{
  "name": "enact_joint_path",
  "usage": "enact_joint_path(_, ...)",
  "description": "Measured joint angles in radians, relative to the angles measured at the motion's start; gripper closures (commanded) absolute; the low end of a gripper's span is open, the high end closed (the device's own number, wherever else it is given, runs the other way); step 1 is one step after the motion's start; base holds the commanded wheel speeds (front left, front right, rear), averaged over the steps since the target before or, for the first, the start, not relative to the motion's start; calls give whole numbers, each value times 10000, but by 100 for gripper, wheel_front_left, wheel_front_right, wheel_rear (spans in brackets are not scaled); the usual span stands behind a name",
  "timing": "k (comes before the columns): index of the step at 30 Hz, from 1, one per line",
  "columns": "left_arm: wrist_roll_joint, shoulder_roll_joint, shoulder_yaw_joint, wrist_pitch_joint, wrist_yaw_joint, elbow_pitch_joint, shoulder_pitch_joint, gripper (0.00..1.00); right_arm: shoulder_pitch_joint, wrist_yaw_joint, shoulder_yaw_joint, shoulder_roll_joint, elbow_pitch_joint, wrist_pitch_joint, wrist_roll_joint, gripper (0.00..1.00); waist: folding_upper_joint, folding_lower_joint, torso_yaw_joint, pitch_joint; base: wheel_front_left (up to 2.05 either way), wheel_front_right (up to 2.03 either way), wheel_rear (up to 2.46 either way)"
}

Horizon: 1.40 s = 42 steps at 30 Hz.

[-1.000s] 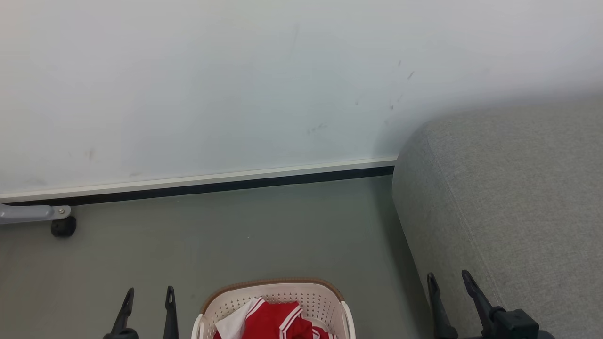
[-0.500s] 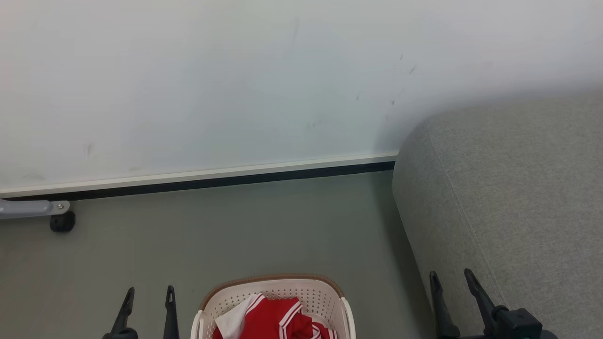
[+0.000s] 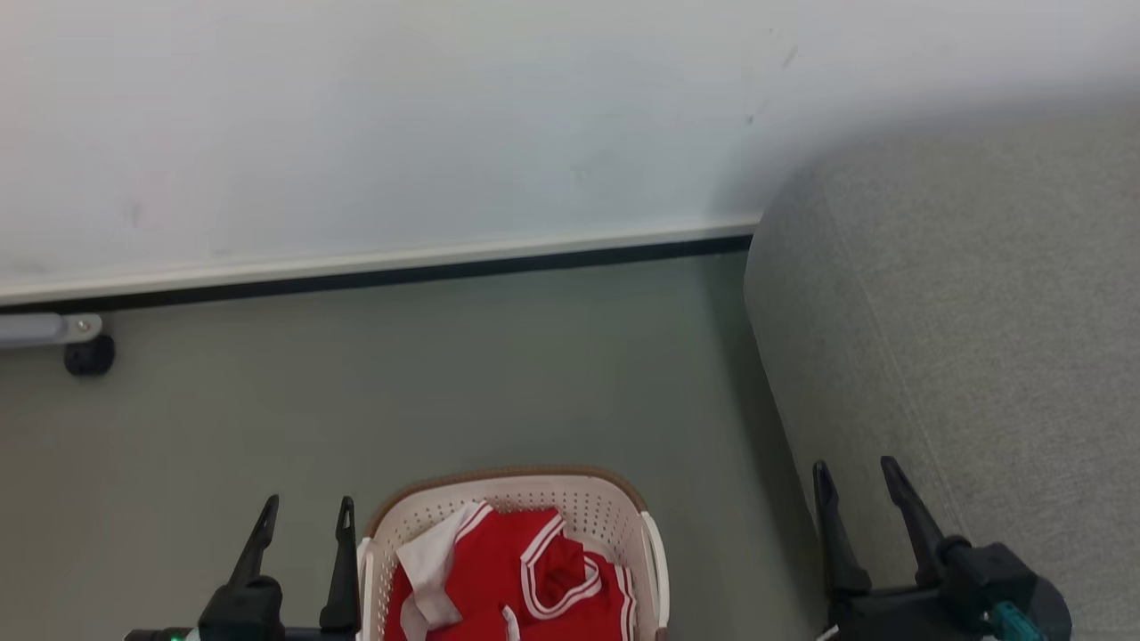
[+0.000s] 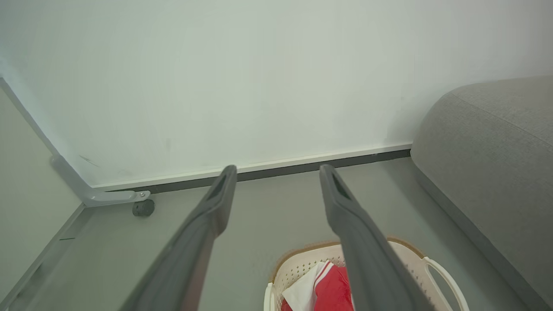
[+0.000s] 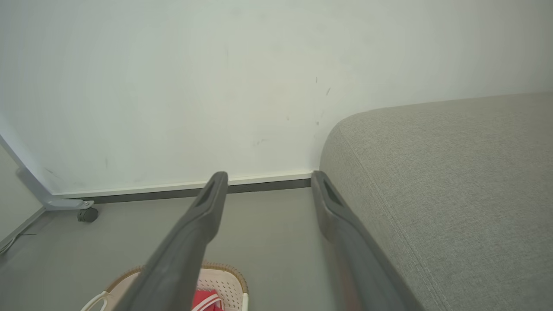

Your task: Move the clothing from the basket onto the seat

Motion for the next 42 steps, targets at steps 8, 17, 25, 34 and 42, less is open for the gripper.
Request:
enact_joint_path(8, 75, 4, -169, 0, -128, 600, -539, 0, -616, 0, -82, 25, -284, 0, -77, 0, 0, 1, -132, 1075, 0, 0, 0)
enact_joint_path(17, 364, -27, -483, 40, -303, 1670, -1531, 0, -1328, -12, -184, 40, -675, -46, -238, 0, 1, 2, -453, 2503, 0, 0, 0)
enact_joint_path(25, 500, -138, -757, 228, -399, 2431, -2476, 0, -2002, -12, -238, 75, -1045, -73, -430, 0, 1, 2, -766, 3522, 0, 0, 0)
enact_joint_path(34, 698, -222, -1034, 414, -573, 3244, -3803, 0, -2780, -12, -92, 219, -1501, -73, -546, 0, 1, 2, -1157, 4866, 0, 0, 0)
enact_joint_path(42, 984, 90, -945, 844, -568, 4077, -4779, 0, -3417, -12, 19, 284, -1923, -73, -612, 0, 1, 1, -1469, 6069, 0, 0, 0)
